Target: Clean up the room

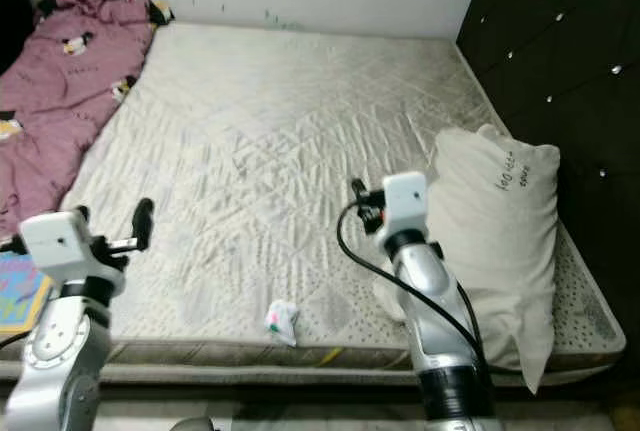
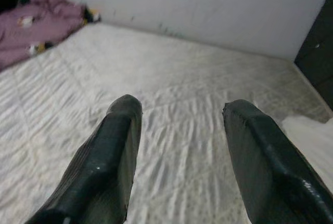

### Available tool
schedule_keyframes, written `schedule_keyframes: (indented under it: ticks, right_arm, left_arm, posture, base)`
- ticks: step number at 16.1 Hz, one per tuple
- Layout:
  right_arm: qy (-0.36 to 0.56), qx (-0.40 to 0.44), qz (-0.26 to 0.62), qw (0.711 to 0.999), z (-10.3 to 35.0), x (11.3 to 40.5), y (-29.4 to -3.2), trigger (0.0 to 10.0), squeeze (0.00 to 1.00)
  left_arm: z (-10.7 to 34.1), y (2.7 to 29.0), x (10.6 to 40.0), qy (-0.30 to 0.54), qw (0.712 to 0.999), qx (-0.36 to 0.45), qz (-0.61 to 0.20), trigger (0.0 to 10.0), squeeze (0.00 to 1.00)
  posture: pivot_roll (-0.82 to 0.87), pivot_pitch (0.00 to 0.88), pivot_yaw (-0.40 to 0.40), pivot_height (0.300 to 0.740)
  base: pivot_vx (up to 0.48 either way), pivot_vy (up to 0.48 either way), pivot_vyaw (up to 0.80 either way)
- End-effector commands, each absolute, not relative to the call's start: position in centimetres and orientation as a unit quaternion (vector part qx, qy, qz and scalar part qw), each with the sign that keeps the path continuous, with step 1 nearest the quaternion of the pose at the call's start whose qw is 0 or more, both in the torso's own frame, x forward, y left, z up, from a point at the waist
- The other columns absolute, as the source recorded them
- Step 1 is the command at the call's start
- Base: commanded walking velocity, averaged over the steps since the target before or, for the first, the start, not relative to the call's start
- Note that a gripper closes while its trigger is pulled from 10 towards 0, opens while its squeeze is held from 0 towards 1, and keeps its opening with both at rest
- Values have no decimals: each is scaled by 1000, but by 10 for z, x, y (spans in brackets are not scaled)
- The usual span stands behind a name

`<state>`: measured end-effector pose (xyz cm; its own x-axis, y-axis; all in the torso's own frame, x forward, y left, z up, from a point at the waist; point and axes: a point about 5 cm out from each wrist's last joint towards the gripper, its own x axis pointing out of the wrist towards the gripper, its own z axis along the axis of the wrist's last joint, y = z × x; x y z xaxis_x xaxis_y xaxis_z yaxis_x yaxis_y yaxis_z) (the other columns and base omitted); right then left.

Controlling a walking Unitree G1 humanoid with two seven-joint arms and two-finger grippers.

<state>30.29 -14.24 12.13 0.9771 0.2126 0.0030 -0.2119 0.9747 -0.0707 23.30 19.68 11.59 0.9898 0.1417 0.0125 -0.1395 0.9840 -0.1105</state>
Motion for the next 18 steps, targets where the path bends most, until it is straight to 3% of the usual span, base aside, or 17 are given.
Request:
schedule_keyframes:
  ticks: [1, 18]
  right_arm:
    - [3, -38, 89, 995, 117, 300, -154, 10000, 0]
    - [2, -1, 125, 992, 123, 307, -141, 10000, 0]
  left_arm:
    - [117, 191, 235, -12, 996, -59, 60, 10000, 0]
    - [118, 191, 238, -15, 995, -46, 84, 10000, 0]
  posture:
    - [75, 0, -57, 740]
    - [88, 0, -65, 740]
  base:
    - [0, 0, 0]
    - [0, 0, 0]
